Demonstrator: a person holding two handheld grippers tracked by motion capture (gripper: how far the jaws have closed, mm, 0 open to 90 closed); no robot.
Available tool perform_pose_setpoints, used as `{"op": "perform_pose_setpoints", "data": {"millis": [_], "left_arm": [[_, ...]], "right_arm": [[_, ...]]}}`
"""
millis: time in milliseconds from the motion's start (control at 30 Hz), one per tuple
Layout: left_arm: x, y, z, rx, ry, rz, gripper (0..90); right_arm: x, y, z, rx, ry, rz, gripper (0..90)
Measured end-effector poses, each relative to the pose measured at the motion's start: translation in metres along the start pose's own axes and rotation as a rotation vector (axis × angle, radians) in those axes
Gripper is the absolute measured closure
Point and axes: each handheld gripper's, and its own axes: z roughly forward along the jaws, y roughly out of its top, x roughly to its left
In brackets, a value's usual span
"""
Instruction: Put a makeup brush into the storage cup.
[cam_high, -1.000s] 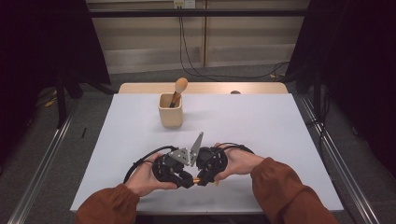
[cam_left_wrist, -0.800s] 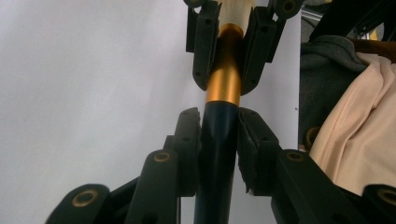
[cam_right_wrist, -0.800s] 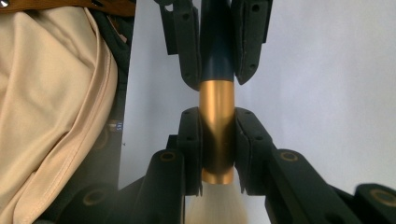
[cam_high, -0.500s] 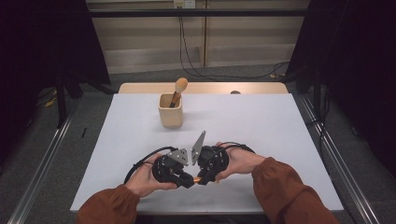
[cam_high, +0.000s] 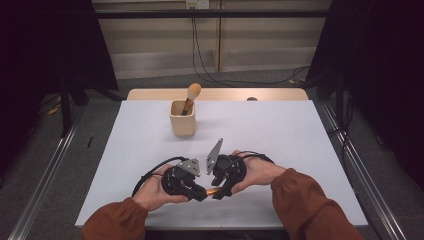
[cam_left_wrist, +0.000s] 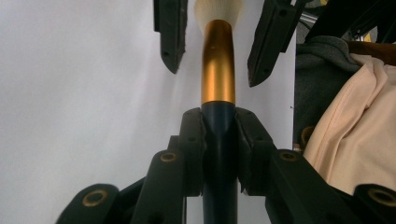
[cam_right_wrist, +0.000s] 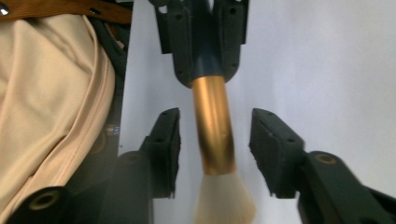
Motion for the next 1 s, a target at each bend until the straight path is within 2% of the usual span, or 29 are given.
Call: {"op": "perform_pose_setpoints", "data": {"millis": [133, 167, 367, 433, 800, 867, 1000], "left_arm": [[0.001, -0.001, -0.003, -0.014, 0.004, -0.006, 74.6], [0.001, -0.001, -0.005, -0.020, 0.015, -0.012, 74.6], [0.002, -0.005, -0.010, -0.051, 0.016, -0.020, 74.5], [0.002, -0.006, -0.012, -0.075, 0.008, -0.027, 74.5], [0.005, -0.016, -0.021, -0.125, 0.045, -0.070, 74.5], [0.005, -0.019, -0.022, -0.139, 0.053, -0.087, 74.5], [0.007, -0.025, -0.026, -0.190, 0.063, -0.118, 74.5]], "right_arm": [[0.000, -0.001, -0.002, -0.015, -0.010, 0.009, 39.6], [0.000, -0.002, -0.002, -0.021, -0.017, 0.017, 37.0], [-0.004, -0.007, -0.006, -0.056, -0.051, 0.046, 26.1], [-0.005, -0.009, -0.008, -0.073, -0.059, 0.060, 23.6], [-0.004, -0.025, -0.021, -0.190, -0.106, 0.109, 14.7], [-0.004, -0.027, -0.022, -0.198, -0.104, 0.117, 13.2], [-0.003, -0.033, -0.023, -0.225, -0.104, 0.116, 11.2]]}}
